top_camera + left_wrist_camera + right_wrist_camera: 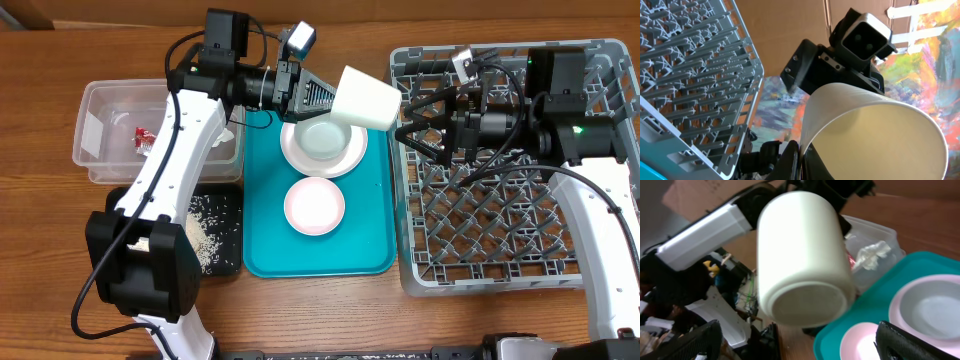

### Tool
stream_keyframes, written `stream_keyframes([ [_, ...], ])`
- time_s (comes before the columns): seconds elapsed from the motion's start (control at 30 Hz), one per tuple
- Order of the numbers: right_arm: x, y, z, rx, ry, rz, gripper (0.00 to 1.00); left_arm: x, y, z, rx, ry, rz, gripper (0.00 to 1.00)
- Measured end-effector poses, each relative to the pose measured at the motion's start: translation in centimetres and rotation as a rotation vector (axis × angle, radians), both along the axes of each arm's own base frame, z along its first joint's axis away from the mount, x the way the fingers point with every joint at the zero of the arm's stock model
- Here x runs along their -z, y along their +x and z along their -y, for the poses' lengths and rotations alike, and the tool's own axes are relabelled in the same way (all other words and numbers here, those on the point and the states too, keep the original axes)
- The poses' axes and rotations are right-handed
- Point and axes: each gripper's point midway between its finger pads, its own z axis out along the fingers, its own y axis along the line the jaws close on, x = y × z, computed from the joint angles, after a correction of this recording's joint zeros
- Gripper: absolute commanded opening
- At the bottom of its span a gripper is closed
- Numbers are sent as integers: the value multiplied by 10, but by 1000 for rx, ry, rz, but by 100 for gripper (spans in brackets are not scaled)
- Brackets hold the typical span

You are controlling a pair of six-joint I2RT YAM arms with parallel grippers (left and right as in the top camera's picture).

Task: Sort waste into correct bins and load items into the dishwasher
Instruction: 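Lift the white cup with the left gripper toward the right gripper, then grasp the white cup with the right gripper and release the left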

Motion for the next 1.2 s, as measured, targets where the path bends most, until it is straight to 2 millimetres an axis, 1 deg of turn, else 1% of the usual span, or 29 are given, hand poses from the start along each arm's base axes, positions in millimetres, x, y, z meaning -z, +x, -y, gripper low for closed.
stream_keyframes([
  [0.23, -9, -3, -4, -40, 34, 48, 100, 0, -4, 6, 16, -3, 19, 4],
  [0.47, -4, -2, -11, -38, 3, 55, 100, -2, -16, 27, 74, -14, 64, 4],
  [0.6, -3, -1, -13, -31, -10, 62, 93, -2, -20, 32, 87, -15, 66, 4],
  [0.67, -2, 0, -13, -27, -14, 65, 84, -2, -20, 32, 87, -15, 66, 4],
  [0.8, -2, 1, -13, -25, -16, 71, 72, -3, -19, 32, 86, -16, 73, 4],
  [0.87, -3, 1, -13, -28, -13, 74, 68, -2, -19, 32, 84, -13, 74, 4],
  [1.03, -4, 2, -13, -28, -12, 83, 68, -2, -19, 32, 84, -15, 81, 4],
  [1.2, -5, 3, -13, -27, -11, 93, 61, -2, -19, 32, 84, -18, 94, 4],
])
